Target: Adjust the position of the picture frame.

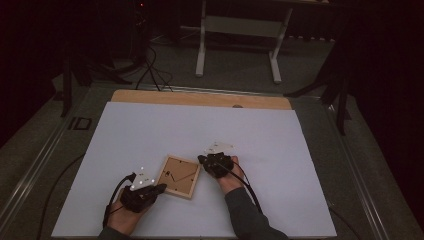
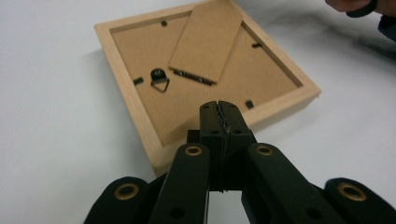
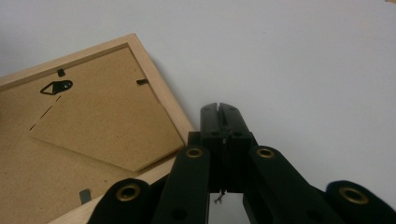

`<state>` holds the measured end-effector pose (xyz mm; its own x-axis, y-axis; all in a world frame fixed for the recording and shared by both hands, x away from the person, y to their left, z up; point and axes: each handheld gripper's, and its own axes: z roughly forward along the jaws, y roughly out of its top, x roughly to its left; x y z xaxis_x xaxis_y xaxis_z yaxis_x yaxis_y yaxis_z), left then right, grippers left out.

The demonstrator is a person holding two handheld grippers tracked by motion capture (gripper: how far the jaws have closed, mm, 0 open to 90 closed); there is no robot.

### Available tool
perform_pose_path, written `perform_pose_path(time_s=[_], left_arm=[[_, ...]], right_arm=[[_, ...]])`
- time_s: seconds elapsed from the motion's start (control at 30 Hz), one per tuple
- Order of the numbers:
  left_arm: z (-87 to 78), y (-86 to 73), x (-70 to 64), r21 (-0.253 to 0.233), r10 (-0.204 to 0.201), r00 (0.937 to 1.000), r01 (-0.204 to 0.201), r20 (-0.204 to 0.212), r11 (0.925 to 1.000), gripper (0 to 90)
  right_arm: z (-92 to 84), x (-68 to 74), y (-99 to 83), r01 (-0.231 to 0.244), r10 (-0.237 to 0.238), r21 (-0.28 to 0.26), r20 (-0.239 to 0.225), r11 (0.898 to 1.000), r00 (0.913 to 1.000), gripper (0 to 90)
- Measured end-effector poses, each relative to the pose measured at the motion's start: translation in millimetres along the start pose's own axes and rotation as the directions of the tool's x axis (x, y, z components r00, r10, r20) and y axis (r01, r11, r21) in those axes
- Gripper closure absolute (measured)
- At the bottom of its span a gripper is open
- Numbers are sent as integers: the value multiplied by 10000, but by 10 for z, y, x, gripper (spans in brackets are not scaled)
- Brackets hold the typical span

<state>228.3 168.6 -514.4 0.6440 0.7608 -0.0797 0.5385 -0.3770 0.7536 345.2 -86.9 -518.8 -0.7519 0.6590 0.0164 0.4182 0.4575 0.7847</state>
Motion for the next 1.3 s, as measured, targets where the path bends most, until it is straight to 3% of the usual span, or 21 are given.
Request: perform_pose_path(time_s=[0.17, 0.33, 0.7, 0.87, 1.3], left_arm=[[-25, -92, -3, 361, -120, 9999, 124, -125, 9993, 896], [-5, -102, -11, 585, 30, 9995, -12, -315, 9983, 896], [45, -68, 13, 523, 112, 9983, -82, -575, 9986, 896], [107, -19, 31, 462, 126, 9959, -85, -895, 9989, 896], [213, 65, 70, 356, -175, 9932, 218, -1154, 9991, 896]], right_arm=[[27, 10, 17, -41, 41, 17, -55, 10000, 10000, 894], [45, 8, 26, 8, -8, 73, 0, 10000, 10000, 894], [51, -29, 16, -53, 48, 268, 160, 9996, 9999, 896], [36, -45, 15, -123, 117, 286, 201, 9995, 9997, 896], [-59, -103, -23, -139, 121, 506, 354, 9986, 9993, 896]])
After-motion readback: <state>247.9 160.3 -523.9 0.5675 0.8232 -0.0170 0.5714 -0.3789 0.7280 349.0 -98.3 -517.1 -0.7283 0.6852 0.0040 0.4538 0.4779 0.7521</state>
